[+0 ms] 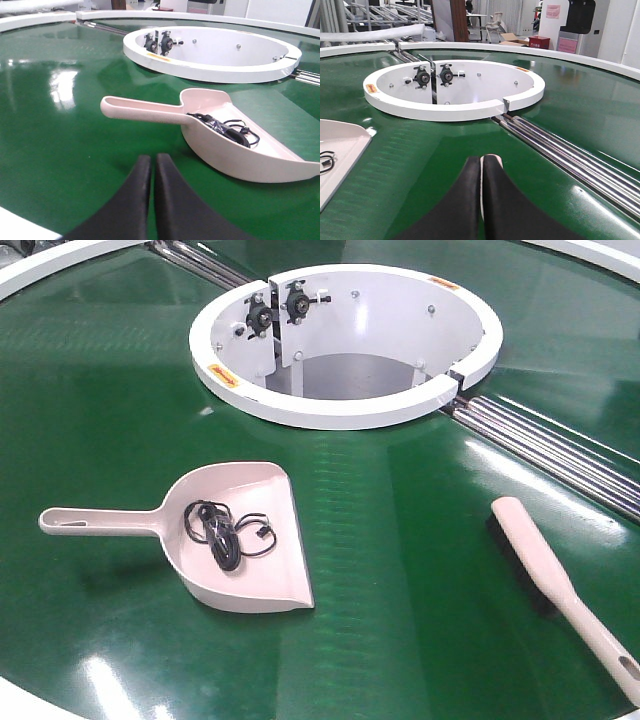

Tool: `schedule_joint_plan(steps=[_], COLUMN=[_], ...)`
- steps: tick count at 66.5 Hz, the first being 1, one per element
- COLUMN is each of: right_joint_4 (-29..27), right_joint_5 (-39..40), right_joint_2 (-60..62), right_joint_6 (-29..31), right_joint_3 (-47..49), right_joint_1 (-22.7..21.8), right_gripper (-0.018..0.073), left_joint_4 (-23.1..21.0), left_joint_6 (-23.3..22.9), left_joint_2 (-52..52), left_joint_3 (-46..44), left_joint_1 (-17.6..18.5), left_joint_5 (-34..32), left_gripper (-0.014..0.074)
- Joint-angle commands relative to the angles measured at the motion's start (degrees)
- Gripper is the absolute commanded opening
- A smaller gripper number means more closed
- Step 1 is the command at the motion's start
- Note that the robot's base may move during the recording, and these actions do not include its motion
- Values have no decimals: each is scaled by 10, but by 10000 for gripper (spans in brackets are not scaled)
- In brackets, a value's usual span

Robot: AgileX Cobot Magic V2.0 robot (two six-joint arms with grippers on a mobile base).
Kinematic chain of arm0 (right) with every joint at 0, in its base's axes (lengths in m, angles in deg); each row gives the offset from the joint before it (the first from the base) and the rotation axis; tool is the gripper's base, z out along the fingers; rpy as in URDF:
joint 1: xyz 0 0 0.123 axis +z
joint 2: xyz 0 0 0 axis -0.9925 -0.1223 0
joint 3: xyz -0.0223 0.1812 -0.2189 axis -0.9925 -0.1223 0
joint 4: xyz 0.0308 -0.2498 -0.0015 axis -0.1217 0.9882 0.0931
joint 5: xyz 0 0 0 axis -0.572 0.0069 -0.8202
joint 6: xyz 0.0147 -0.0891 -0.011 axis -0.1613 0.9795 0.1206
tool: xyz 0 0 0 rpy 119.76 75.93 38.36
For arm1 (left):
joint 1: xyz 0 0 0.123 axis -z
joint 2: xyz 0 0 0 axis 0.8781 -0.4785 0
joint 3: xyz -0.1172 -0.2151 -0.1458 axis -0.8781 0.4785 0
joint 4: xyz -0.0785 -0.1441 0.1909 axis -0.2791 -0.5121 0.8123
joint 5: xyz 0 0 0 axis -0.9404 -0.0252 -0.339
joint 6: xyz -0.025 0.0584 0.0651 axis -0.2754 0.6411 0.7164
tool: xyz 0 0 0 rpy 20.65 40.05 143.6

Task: Clean and inspect green conveyor with broom and dustpan

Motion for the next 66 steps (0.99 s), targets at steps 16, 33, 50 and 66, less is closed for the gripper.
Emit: schedule_joint_plan(steps=[16,33,50,66], right_joint_4=[-1,-1,-1,-1], right_joint_5=[42,42,42,42], right_joint_2=[-11,-11,-11,-11], right_joint_6=[0,0,0,0], right_joint_3=[15,15,15,15], right_joint_1=[-1,-1,-1,-1], right_gripper=[-10,-10,-10,-10], left_joint_4=[1,1,1,1], left_joint_6=[-10,-10,-10,-10], left_joint_2=[9,9,9,9], left_joint_3=[18,18,18,18], left_joint_1=[1,1,1,1], left_joint_5=[-60,-60,-60,-60], left_gripper=[-8,-8,-8,-8])
